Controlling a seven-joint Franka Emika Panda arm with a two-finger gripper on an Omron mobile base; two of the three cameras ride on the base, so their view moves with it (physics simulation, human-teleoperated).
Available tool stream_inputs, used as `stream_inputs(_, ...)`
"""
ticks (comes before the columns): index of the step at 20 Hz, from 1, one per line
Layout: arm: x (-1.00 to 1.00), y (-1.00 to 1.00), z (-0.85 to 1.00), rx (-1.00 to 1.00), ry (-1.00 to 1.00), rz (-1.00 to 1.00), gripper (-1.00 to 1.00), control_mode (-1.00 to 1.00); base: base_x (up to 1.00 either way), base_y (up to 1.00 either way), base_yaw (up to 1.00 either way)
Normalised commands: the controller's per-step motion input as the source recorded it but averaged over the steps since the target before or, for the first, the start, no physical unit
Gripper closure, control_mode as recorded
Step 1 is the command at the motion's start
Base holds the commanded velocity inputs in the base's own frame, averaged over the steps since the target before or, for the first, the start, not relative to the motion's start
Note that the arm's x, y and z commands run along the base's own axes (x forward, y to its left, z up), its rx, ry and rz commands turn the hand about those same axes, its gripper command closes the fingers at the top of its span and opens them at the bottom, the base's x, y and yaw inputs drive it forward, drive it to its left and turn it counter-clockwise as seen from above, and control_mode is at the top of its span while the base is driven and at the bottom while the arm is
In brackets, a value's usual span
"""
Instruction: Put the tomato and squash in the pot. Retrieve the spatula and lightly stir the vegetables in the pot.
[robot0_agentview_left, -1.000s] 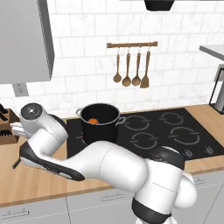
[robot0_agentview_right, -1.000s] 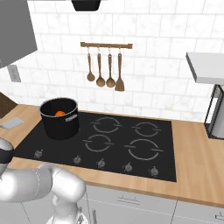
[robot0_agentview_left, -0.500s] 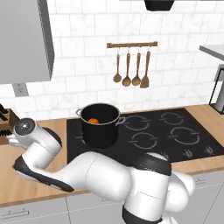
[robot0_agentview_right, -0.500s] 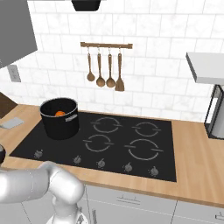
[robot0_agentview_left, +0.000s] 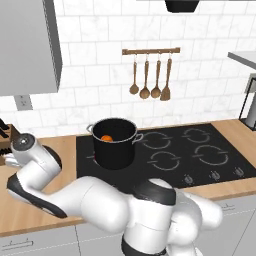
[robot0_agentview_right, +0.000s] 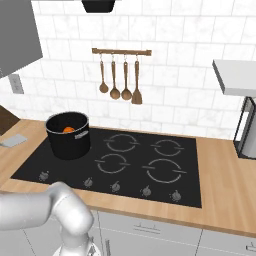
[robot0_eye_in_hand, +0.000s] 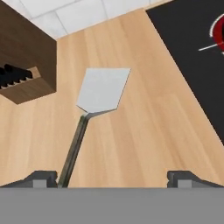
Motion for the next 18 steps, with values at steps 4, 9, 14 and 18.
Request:
stream_inputs(4,0.25,0.33,-0.12,0.00,0.07,0.00,-1.00,-1.00,0.00,0.00,0.00)
stream_inputs(9,0.23,0.28,-0.12,-0.03,0.08,0.00,-1.00,-1.00,0.00,0.00,0.00)
stream_inputs(14,0.16,0.33,-0.16,-0.05,0.04,0.00,-1.00,-1.00,0.00,0.00,0.00)
stream_inputs(18,0.13,0.45,-0.26,-0.11,0.01,0.00,-1.00,-1.00,0.00,0.00,0.00)
